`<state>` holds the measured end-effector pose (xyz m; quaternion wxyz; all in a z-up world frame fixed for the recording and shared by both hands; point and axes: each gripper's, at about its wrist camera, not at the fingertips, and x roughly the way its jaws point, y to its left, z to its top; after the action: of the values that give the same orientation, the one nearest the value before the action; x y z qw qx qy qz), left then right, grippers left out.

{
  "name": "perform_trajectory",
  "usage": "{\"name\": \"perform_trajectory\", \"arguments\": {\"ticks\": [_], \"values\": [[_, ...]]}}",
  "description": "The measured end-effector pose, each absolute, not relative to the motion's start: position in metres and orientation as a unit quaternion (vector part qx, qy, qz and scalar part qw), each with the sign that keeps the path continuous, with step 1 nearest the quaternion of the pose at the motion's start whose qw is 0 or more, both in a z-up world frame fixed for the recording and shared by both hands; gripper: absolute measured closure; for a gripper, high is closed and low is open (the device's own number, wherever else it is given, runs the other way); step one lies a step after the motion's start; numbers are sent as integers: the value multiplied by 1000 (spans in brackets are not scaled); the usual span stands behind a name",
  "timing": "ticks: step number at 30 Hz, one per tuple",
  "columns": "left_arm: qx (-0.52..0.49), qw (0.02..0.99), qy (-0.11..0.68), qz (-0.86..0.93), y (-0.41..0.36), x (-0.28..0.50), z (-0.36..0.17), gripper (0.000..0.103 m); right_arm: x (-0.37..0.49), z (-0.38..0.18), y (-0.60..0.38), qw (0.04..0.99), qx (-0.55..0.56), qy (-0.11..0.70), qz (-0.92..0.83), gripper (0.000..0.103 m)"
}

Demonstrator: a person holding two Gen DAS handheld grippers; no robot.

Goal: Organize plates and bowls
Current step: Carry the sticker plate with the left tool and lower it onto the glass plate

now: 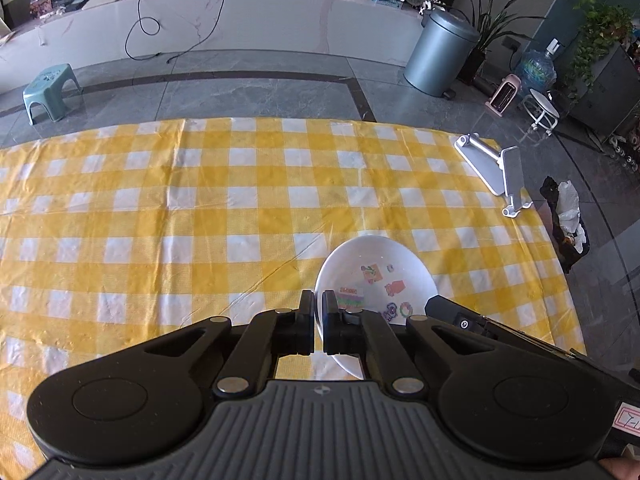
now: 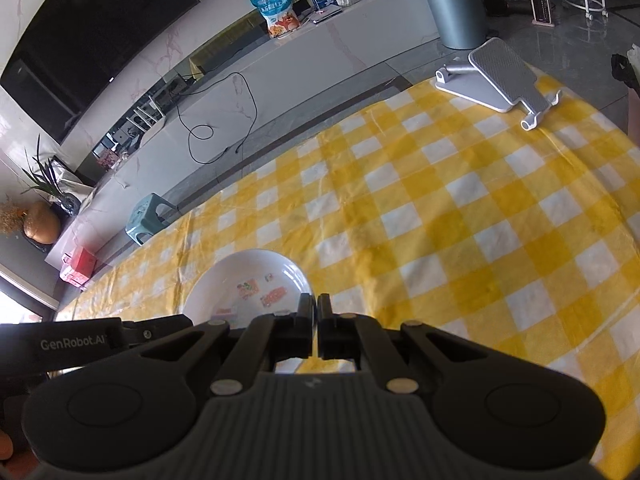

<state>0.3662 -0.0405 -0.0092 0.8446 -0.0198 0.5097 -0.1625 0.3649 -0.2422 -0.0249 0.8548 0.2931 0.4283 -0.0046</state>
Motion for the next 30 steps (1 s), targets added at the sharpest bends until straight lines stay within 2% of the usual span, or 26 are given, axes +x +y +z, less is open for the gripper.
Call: {"name": "perform_trajectory", "arguments": {"ticks": [9, 23, 30], "values": [[-36, 858, 486, -163, -34, 297, 19, 100, 292, 3, -240, 864, 307, 399, 24, 103], [-52, 863, 467, -187, -53, 192, 8, 100, 166, 7, -262, 866, 324, 380, 8, 103], [-59, 865, 466, -175, -58, 161, -8, 100, 137, 3, -270, 862, 325, 388, 10, 103]]}}
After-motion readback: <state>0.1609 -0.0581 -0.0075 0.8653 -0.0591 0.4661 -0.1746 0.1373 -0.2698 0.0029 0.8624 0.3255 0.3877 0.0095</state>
